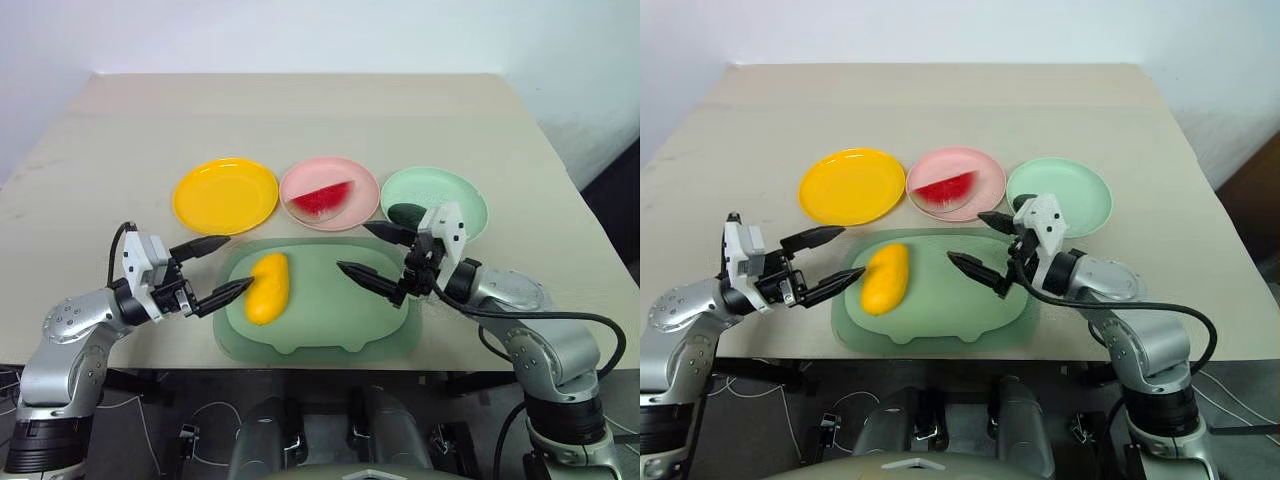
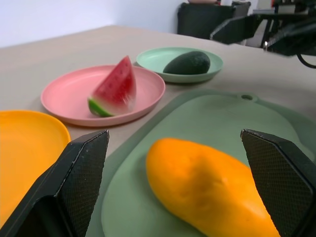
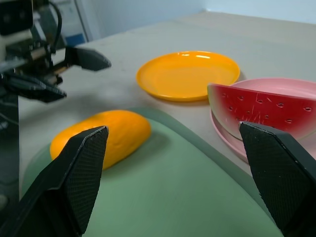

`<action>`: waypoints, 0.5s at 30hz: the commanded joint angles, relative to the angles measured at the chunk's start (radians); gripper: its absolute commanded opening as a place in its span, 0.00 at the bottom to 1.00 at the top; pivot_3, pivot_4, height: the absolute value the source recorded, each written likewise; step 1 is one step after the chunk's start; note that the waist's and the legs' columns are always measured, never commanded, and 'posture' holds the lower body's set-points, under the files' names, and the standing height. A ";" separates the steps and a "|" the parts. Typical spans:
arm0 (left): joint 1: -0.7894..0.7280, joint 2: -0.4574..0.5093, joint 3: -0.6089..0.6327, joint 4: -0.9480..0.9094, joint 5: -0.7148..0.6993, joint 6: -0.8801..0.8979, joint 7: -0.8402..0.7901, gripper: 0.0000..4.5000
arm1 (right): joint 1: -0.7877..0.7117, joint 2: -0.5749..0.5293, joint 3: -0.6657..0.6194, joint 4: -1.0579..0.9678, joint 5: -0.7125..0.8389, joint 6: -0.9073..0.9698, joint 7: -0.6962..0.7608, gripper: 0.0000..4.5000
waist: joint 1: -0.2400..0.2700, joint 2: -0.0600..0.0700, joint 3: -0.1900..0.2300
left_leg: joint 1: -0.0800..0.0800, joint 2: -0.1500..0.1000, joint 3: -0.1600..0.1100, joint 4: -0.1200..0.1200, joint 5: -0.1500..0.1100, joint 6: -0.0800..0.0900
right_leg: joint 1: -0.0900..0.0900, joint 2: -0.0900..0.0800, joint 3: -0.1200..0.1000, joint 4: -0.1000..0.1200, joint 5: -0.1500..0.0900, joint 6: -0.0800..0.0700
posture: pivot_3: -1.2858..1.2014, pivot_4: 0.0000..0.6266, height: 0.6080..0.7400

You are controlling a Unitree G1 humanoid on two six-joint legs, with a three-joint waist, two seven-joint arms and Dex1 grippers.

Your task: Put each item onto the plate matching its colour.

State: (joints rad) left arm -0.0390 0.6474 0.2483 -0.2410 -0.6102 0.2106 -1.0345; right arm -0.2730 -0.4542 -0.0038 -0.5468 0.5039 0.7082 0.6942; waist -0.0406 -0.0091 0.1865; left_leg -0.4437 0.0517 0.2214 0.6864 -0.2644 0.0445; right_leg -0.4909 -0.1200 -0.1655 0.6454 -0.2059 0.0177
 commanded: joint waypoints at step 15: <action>0.023 -0.045 -0.065 -0.167 -0.102 0.364 0.320 1.00 | -0.030 -0.016 -0.004 0.026 -0.003 -0.049 -0.056 1.00 | 0.009 0.000 0.000 | 0.001 0.000 -0.002 0.002 0.000 0.000 | 0.003 0.000 -0.001 0.000 0.001 0.002 | 0.52 0.24 0.67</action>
State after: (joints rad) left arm 0.0044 0.5953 0.1904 -0.3961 -0.7144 0.5457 -0.7407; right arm -0.2960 -0.4767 0.0050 -0.4869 0.4940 0.6760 0.6520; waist -0.0314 -0.0096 0.1864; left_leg -0.4429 0.0515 0.2194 0.6887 -0.2644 0.0446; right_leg -0.4878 -0.1196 -0.1662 0.6454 -0.2052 0.0196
